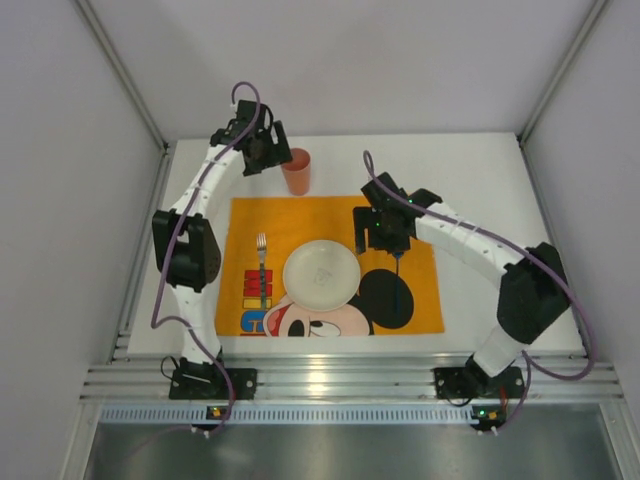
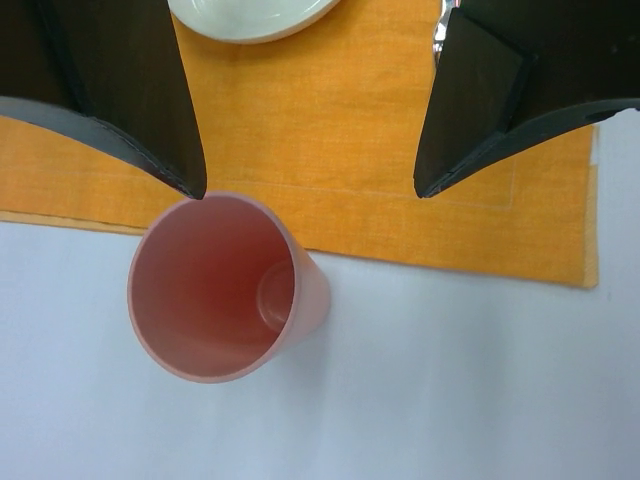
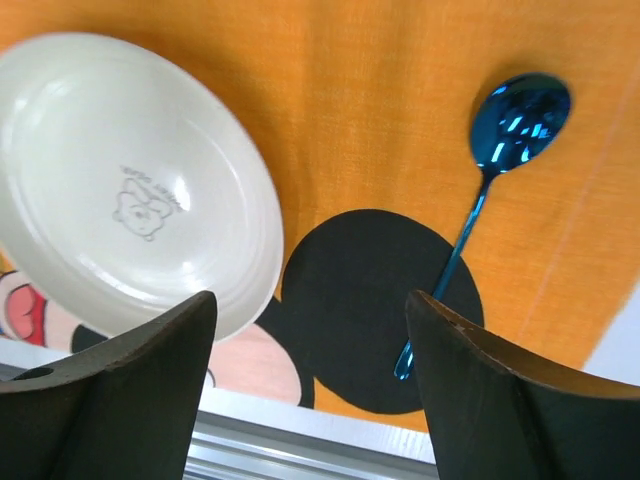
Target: Set the dinner table for one person
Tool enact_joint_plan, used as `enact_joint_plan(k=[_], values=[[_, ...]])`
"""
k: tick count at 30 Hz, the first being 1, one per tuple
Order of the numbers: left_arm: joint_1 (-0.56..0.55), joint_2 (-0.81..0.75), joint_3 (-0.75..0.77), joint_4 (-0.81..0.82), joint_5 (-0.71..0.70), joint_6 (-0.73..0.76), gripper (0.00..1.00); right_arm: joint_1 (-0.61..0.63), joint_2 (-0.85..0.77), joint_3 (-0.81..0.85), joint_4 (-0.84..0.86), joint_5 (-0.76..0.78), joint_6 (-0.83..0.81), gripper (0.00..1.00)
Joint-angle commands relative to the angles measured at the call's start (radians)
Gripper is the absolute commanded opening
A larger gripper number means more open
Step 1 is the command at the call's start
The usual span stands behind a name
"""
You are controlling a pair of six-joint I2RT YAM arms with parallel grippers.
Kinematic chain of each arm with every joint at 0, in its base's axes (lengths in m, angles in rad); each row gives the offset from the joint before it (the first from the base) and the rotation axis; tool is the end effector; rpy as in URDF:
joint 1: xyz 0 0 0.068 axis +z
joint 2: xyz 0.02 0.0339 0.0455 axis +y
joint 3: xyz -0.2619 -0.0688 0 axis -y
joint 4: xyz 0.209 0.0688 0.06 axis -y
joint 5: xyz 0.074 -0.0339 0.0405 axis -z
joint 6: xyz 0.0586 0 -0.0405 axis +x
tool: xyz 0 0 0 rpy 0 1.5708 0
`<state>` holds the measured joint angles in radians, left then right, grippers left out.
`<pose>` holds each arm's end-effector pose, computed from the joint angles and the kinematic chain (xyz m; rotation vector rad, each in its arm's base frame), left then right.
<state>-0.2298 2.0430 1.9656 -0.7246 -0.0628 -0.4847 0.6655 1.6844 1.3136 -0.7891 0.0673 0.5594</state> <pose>0.4334 -0.0976 0.2952 -0.3335 2.3639 -0.2674 0.2535 0.1940 0.2325 -0.1268 2.7533 0.2543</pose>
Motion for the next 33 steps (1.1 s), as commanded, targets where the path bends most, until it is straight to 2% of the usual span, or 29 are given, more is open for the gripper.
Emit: enact_joint_plan(k=[1,6,9,10,13,14,19,22,23,29,33], values=[[-0.002,0.057,0.049,0.088,0.041,-0.002,0.89,0.002,-0.140,0.079,-0.078,0.092,-0.041,0.77],[-0.003,0.144,0.114,0.102,0.054,-0.006,0.88,-0.043,-0.215,0.073,-0.110,0.111,-0.056,0.79],[-0.002,0.206,0.165,0.091,0.052,-0.003,0.69,-0.078,-0.221,0.070,-0.121,0.101,-0.065,0.79],[-0.002,0.224,0.180,0.093,0.052,-0.003,0.51,-0.086,-0.219,0.073,-0.124,0.098,-0.067,0.79],[-0.002,0.241,0.213,0.093,0.057,0.003,0.16,-0.104,-0.215,0.091,-0.127,0.098,-0.087,0.79],[-0.002,0.241,0.220,0.090,0.089,0.011,0.00,-0.107,-0.207,0.113,-0.127,0.101,-0.101,0.79],[-0.002,0.171,0.214,0.088,0.161,0.046,0.00,-0.127,-0.123,0.258,-0.142,0.072,-0.145,0.82],[-0.006,0.117,0.184,0.083,0.204,0.072,0.00,-0.127,-0.022,0.427,-0.157,0.020,-0.164,0.86],[-0.017,0.102,0.171,0.080,0.216,0.084,0.00,-0.126,0.006,0.528,-0.163,-0.013,-0.168,0.87],[-0.091,-0.013,0.090,0.004,0.258,0.136,0.00,-0.127,0.236,0.899,-0.216,-0.128,-0.156,0.89],[-0.172,-0.114,0.010,-0.036,0.247,0.162,0.00,-0.126,0.291,0.923,-0.205,-0.185,-0.133,0.89]])
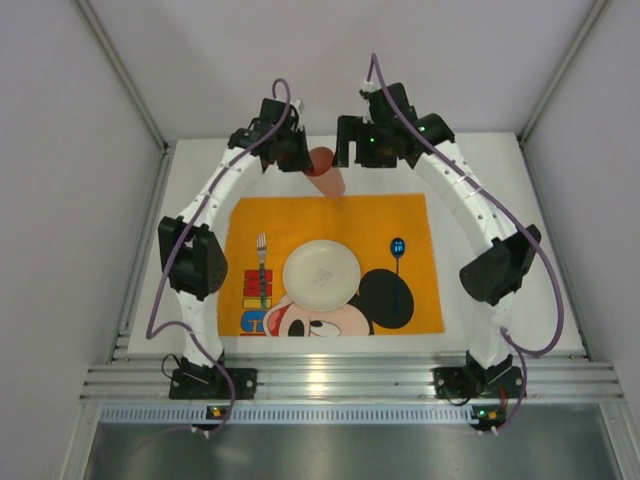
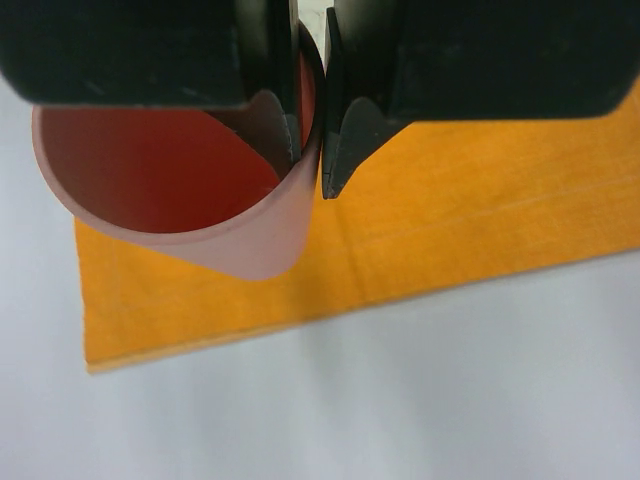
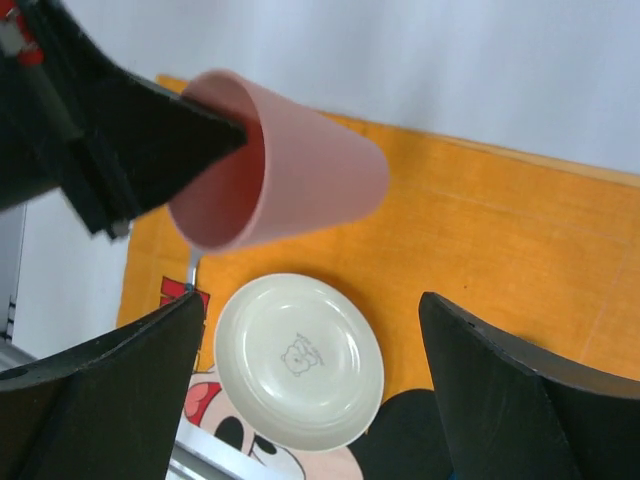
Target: Set the dinner table for one person
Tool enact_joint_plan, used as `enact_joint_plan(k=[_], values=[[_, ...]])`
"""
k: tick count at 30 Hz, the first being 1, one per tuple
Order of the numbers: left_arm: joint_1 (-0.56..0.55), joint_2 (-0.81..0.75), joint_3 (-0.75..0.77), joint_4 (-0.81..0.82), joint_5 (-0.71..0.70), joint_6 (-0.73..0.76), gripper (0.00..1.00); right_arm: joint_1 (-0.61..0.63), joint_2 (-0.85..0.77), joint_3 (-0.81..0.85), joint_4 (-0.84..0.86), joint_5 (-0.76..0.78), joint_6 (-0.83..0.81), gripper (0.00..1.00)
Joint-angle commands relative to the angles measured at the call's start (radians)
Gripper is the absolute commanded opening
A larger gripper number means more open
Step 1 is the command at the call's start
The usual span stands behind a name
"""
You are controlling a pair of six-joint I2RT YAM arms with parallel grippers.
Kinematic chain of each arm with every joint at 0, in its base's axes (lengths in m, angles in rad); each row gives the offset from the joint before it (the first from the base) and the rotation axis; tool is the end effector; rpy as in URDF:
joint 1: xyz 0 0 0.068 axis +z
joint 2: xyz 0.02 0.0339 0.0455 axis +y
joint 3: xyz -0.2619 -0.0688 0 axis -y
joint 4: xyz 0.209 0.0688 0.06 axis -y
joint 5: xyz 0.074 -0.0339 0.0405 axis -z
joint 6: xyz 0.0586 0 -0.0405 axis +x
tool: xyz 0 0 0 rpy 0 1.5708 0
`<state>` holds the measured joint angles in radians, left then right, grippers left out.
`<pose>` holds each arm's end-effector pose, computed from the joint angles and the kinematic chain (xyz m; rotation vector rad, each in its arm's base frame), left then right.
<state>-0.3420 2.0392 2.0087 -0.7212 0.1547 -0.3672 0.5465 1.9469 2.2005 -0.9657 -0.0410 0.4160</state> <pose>0.4165 -0.1579 0.3107 0.0499 2.3724 -0.5298 0.3437 0.2119 0.3810 -0.1747 2.3367 0.5391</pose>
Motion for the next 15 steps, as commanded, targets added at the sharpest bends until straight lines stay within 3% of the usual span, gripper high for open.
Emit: enact_joint_plan(k=[1,6,7,9,10,11,14,15], values=[[-0.102,-0.120,-0.047,-0.052,0.017,0.051,0.00,-0.005,0.027,0.022,-0.013,-0.082,0.020,0.89],[-0.206,-0.192,-0.080,-0.093,-0.029,0.033,0.00,0.004,-0.006,-0.114,0.039,-0.066,0.026,0.86],[-0.216,-0.207,-0.090,-0.089,-0.024,0.021,0.00,0.004,-0.014,-0.148,0.036,-0.047,0.018,0.76],[-0.224,-0.250,-0.113,-0.074,-0.035,-0.004,0.00,0.006,-0.032,-0.183,0.021,-0.024,0.012,0.46],[-0.226,-0.263,-0.120,-0.070,-0.055,-0.007,0.00,0.006,-0.043,-0.229,0.019,-0.004,0.012,0.17],[-0.227,-0.280,-0.126,-0.070,-0.069,-0.009,0.00,0.006,-0.057,-0.258,0.022,0.001,0.012,0.04],[-0.226,-0.289,-0.137,-0.092,-0.125,-0.004,0.03,0.006,-0.123,-0.373,0.064,0.012,0.018,0.00],[-0.226,-0.289,-0.136,-0.099,-0.135,-0.003,0.27,0.006,-0.135,-0.393,0.079,0.015,0.018,0.00]])
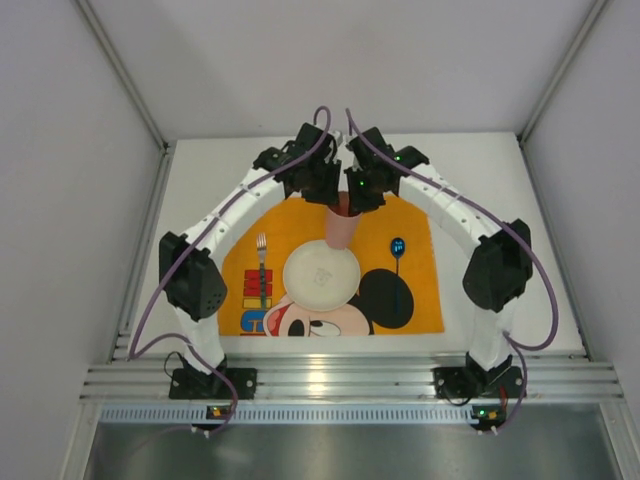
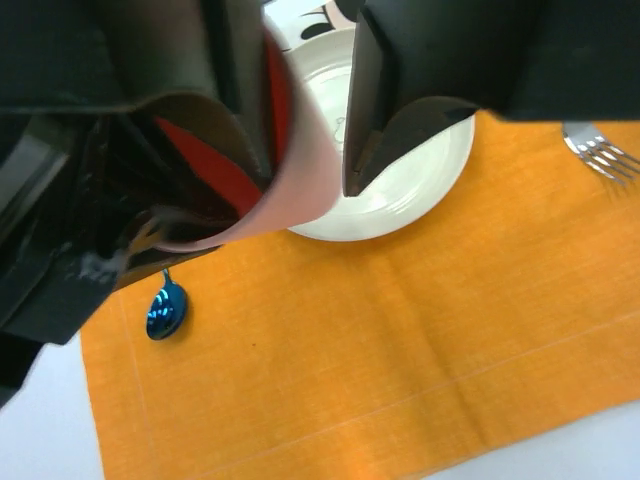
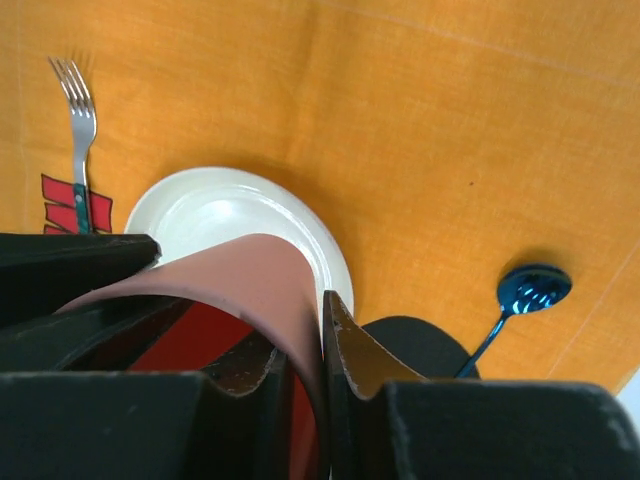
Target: Set the dinner table for one person
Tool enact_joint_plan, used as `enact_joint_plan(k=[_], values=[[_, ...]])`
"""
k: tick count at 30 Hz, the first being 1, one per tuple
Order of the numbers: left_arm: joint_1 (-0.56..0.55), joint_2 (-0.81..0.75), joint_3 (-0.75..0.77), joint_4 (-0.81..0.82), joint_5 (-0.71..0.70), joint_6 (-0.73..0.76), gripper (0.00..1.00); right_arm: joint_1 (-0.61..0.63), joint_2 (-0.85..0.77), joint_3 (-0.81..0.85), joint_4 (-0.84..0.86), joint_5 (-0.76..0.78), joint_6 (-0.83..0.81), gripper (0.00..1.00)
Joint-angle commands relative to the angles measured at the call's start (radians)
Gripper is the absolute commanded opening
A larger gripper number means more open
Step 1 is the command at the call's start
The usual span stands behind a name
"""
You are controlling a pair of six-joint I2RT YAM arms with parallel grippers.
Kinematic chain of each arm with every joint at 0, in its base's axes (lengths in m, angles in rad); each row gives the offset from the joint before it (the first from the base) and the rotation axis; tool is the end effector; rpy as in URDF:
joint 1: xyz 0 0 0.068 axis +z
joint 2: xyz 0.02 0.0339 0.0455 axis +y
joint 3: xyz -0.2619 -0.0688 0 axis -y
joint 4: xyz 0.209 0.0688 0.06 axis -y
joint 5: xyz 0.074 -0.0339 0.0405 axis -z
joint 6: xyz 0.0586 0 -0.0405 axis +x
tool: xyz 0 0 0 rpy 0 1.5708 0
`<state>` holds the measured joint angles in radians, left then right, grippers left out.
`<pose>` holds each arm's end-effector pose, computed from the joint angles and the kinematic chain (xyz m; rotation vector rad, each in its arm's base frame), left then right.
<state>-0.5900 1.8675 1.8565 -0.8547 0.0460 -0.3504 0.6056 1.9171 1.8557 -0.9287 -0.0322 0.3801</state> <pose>0.3243 -0.2204 0.3207 0.3189 2.4727 -0.4667 0.3228 0.2258 0.2961 -0.3068 2.5973 0.4068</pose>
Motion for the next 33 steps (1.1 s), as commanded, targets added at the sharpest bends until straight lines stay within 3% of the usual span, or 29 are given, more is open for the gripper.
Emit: enact_joint_plan(k=[1,2,3,11,18,24,33], values=[[0.021,-0.119,0.020,0.025,-0.035,-0.019,0.40,-0.055,-0.122,-0.070,0.044,0.017,0.054,0.00],[0.021,-0.128,0.018,0.023,-0.069,-0.024,0.56,-0.056,-0.125,-0.070,0.042,0.023,0.051,0.00],[0.021,-0.134,0.012,0.023,-0.084,-0.027,0.97,-0.058,-0.127,-0.069,0.036,0.028,0.048,0.00],[0.025,-0.238,0.009,-0.003,-0.208,-0.041,0.98,-0.133,-0.047,0.076,-0.010,0.216,0.014,0.00],[0.053,-0.379,-0.170,-0.012,-0.276,-0.056,0.98,-0.217,0.042,0.068,0.053,0.333,0.014,0.00],[0.071,-0.513,-0.325,-0.010,-0.301,-0.091,0.98,-0.236,0.082,-0.041,0.142,0.390,0.037,0.00],[0.088,-0.553,-0.365,-0.032,-0.313,-0.099,0.98,-0.236,0.045,-0.239,0.243,0.397,0.065,0.00]])
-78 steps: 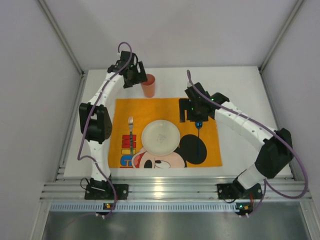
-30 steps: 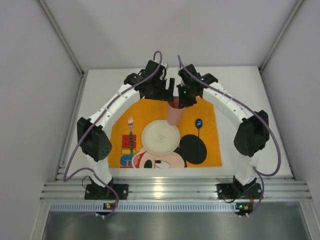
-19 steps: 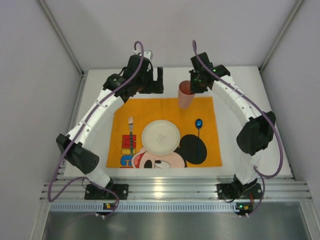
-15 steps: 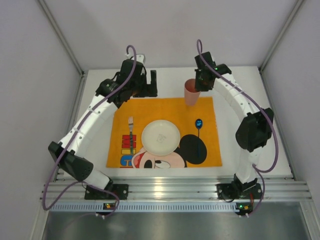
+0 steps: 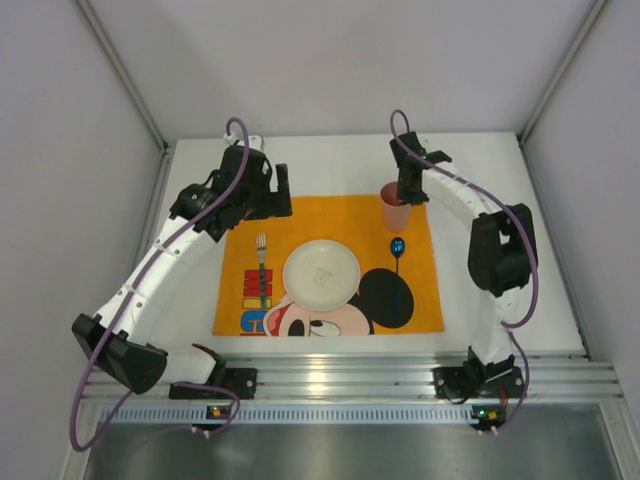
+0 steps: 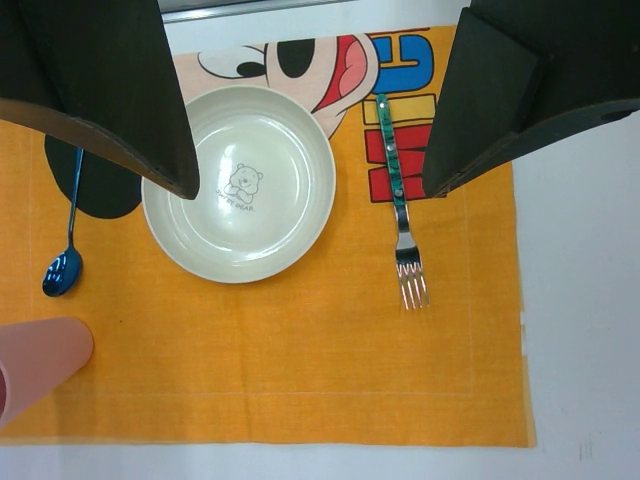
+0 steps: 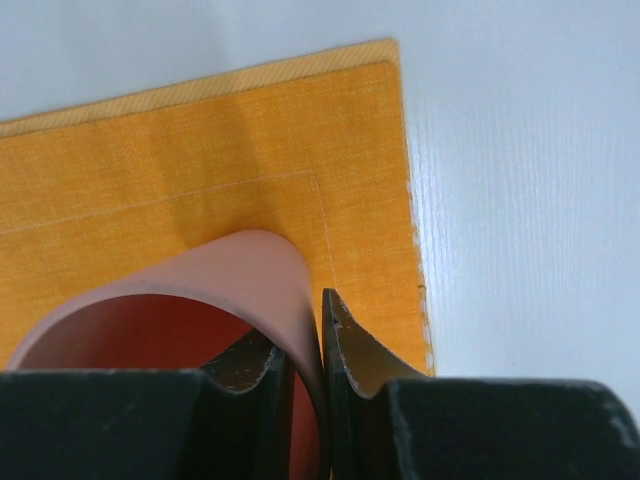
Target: Set the dinner table for one person
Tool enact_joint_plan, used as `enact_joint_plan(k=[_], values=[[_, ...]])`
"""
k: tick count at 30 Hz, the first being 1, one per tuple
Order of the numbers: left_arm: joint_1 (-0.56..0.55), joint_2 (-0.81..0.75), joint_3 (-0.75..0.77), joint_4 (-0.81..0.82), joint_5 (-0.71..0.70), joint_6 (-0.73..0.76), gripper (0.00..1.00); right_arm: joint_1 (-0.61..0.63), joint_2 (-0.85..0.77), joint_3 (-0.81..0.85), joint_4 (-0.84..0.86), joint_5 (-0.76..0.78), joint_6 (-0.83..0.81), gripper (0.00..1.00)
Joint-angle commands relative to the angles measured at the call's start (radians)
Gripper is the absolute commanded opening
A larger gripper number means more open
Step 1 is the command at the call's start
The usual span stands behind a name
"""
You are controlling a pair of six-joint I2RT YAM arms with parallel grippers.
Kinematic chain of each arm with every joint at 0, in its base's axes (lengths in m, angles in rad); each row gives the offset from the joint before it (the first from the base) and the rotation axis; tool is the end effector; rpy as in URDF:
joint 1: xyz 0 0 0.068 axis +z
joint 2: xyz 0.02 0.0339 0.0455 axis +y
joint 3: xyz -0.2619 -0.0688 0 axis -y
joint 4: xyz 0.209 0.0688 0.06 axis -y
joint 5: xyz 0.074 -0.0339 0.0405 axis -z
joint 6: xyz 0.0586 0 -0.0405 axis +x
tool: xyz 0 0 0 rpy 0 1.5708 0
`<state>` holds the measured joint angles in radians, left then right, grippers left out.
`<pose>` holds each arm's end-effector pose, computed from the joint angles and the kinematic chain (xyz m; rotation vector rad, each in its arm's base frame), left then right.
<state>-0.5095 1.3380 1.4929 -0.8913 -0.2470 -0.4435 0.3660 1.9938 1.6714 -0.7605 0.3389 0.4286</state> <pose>0.2285 -0.1113 0.3720 -0.0503 2.2885 -0.2125 0.3855 0.1269 0.2288 0.1891 2.5562 -0.1574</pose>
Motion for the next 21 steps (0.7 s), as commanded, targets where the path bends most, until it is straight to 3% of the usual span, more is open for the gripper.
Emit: enact_joint_plan(k=[1,3,4,6,7,9,14,21], values=[[0.009,-0.019,0.001,0.005,-0.020,-0.006,0.98,0.005,-0.039,-0.067,0.082,0.029,0.015,0.03],[0.012,-0.011,0.006,0.012,-0.014,-0.006,0.98,0.005,-0.061,-0.085,0.096,0.034,0.013,0.26],[0.014,-0.004,0.006,0.012,-0.011,-0.008,0.98,0.004,-0.069,-0.094,0.095,0.034,0.013,0.45],[0.017,0.009,0.015,0.014,-0.003,-0.009,0.98,0.004,-0.087,-0.096,0.089,0.032,0.015,0.57],[0.019,0.013,0.018,0.014,0.000,-0.011,0.98,0.004,-0.095,-0.095,0.084,0.031,0.016,0.69],[0.020,0.024,0.021,0.020,0.005,-0.014,0.98,0.004,-0.125,-0.082,0.069,0.034,0.019,0.83],[0.028,0.055,0.041,0.035,0.000,-0.024,0.98,0.004,-0.199,0.000,0.011,0.026,0.009,0.99],[0.029,0.101,0.087,0.084,-0.006,-0.026,0.98,0.004,-0.415,0.149,-0.115,0.012,-0.013,1.00]])
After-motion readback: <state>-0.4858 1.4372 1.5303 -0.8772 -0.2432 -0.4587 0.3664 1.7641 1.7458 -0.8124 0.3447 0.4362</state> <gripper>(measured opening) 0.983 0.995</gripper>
